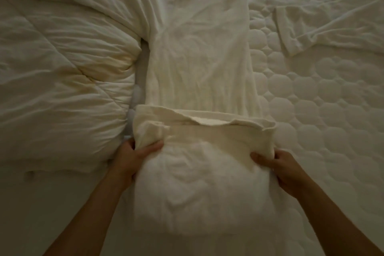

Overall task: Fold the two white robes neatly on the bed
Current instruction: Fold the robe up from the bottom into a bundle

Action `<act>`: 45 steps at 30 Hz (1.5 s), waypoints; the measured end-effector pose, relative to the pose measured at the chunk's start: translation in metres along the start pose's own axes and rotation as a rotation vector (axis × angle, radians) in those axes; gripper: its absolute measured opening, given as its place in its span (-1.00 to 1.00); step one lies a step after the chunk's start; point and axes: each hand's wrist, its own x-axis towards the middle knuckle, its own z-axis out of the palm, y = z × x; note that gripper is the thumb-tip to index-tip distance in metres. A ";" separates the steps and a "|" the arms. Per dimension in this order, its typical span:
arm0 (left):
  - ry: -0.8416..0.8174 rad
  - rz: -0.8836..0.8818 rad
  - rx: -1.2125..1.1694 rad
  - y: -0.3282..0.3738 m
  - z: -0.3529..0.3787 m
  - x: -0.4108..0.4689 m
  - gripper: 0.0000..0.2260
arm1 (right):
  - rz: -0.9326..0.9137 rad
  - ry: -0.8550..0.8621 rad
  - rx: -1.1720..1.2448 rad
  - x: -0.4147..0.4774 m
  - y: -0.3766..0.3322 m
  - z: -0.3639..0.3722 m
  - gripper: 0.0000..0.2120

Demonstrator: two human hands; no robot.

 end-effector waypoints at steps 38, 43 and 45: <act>0.114 0.967 1.471 -0.067 0.036 -0.039 -0.37 | -0.850 0.214 -1.341 -0.022 0.068 0.094 -0.28; 0.337 0.636 1.428 -0.092 -0.034 -0.031 -0.28 | -0.430 0.461 -1.267 -0.012 0.092 0.030 -0.19; 0.438 0.659 1.322 -0.086 -0.019 -0.043 -0.29 | -0.397 0.492 -1.219 -0.019 0.086 0.034 -0.18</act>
